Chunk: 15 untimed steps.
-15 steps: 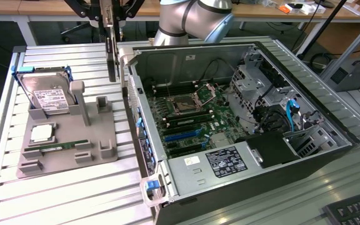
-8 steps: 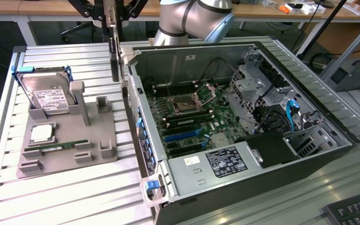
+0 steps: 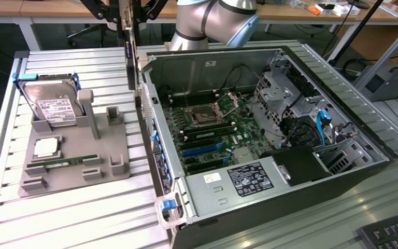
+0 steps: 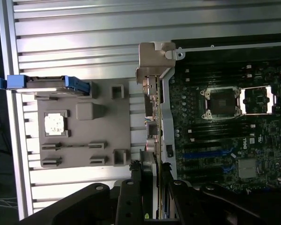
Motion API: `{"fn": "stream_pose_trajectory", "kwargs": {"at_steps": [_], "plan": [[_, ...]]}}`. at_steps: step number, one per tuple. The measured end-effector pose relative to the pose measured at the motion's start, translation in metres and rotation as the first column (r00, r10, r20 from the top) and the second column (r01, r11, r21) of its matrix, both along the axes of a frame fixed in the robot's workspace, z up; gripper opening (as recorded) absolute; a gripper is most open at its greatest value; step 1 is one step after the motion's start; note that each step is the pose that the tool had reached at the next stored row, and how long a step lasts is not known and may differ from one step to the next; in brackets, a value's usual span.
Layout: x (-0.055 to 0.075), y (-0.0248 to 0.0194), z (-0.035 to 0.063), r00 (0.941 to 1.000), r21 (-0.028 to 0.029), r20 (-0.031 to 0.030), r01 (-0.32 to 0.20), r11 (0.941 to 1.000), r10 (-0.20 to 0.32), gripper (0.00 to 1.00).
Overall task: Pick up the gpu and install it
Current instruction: 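Pick up the gpu and move the gpu toward the slot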
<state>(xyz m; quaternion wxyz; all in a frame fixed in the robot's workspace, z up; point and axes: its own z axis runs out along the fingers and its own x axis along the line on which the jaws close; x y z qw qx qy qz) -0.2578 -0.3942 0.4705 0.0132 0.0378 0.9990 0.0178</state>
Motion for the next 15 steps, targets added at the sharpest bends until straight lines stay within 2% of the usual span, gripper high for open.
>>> {"fn": "stream_pose_trajectory", "kwargs": {"at_steps": [15], "plan": [[0.0104, -0.0001, -0.0001, 1.0, -0.0001, 0.0, 0.0, 1.0, 0.0, 0.27]]}}
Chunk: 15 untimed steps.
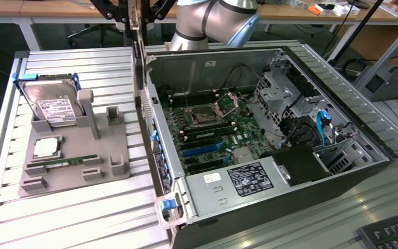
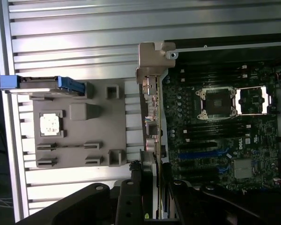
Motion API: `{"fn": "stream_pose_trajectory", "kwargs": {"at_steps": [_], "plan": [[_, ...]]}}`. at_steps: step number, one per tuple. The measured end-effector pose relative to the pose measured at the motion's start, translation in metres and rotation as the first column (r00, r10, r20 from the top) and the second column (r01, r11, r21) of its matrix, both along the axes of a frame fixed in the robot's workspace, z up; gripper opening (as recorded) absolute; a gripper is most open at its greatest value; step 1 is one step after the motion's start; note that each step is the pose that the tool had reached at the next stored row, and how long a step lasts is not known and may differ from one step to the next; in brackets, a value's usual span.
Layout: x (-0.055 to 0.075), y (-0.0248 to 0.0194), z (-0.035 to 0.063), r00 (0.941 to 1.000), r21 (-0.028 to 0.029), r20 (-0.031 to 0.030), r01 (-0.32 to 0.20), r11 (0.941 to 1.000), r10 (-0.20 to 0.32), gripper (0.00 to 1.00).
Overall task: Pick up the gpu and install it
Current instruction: 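Pick up the gpu and move the gpu toward the slot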
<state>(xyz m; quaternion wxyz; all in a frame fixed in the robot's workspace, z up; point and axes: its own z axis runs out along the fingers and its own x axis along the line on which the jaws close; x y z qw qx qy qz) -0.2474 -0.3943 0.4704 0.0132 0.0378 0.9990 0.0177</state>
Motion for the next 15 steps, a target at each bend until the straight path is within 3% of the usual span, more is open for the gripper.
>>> {"fn": "stream_pose_trajectory", "kwargs": {"at_steps": [15], "plan": [[0.01, -0.0001, -0.0002, 1.0, -0.0011, 0.0, 0.0, 1.0, 0.0, 0.27]]}}
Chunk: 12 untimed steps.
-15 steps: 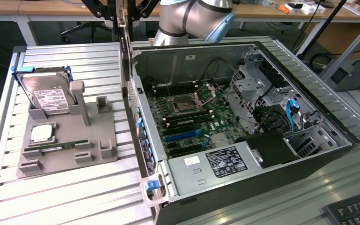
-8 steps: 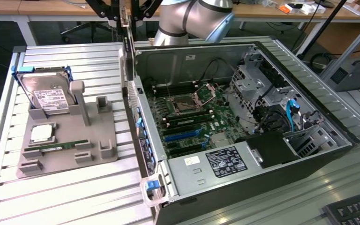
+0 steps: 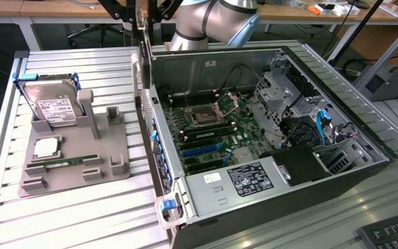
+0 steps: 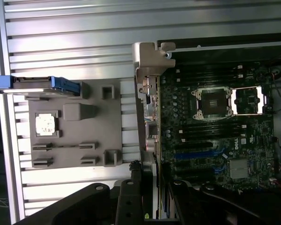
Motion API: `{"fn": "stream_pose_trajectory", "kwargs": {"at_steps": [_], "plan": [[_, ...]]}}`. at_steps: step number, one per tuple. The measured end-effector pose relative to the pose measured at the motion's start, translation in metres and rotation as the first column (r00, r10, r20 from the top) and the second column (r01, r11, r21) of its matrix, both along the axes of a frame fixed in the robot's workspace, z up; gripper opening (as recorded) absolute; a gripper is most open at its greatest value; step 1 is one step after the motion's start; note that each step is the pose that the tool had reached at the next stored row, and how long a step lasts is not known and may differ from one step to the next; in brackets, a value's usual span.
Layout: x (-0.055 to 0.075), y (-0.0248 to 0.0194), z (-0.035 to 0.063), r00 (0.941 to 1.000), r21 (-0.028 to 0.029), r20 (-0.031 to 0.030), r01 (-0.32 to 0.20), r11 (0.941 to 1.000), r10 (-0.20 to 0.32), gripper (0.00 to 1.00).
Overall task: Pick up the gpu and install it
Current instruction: 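Pick up the gpu and move the gpu toward the slot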
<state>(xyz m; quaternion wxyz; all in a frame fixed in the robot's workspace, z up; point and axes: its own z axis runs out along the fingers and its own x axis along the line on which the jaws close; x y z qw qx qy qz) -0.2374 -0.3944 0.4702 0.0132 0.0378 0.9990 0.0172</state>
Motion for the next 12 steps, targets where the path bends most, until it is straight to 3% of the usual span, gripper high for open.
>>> {"fn": "stream_pose_trajectory", "kwargs": {"at_steps": [12], "plan": [[0.0086, 0.0, -0.0001, 1.0, -0.0029, 0.0, 0.0, 1.0, 0.0, 0.27]]}}
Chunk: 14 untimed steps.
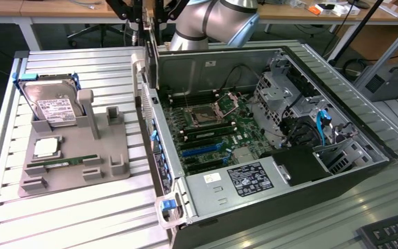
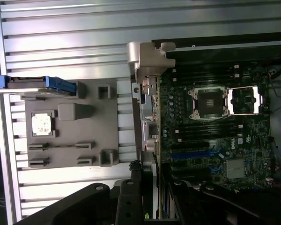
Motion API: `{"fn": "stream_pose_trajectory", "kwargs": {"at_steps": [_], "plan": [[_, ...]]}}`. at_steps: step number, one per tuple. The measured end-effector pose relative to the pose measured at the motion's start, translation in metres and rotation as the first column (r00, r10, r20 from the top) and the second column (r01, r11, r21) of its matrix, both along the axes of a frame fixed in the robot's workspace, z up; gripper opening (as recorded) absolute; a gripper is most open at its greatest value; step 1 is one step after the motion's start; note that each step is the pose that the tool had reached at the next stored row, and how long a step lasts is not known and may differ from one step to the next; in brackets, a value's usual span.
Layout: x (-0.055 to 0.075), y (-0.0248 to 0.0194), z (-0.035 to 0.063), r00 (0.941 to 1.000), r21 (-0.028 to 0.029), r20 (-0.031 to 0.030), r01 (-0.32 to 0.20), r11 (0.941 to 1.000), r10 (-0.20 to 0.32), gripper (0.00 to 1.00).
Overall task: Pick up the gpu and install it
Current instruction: 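Pick up the gpu and move the gpu toward the slot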
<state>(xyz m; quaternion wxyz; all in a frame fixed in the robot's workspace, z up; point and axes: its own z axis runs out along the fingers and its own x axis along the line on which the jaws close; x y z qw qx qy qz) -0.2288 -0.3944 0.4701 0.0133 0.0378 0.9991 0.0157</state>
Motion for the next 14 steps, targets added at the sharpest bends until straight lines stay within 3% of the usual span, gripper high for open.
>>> {"fn": "stream_pose_trajectory", "kwargs": {"at_steps": [14], "plan": [[0.012, 0.0, -0.0006, 1.0, -0.006, 0.0, 0.0, 1.0, 0.0, 0.27]]}}
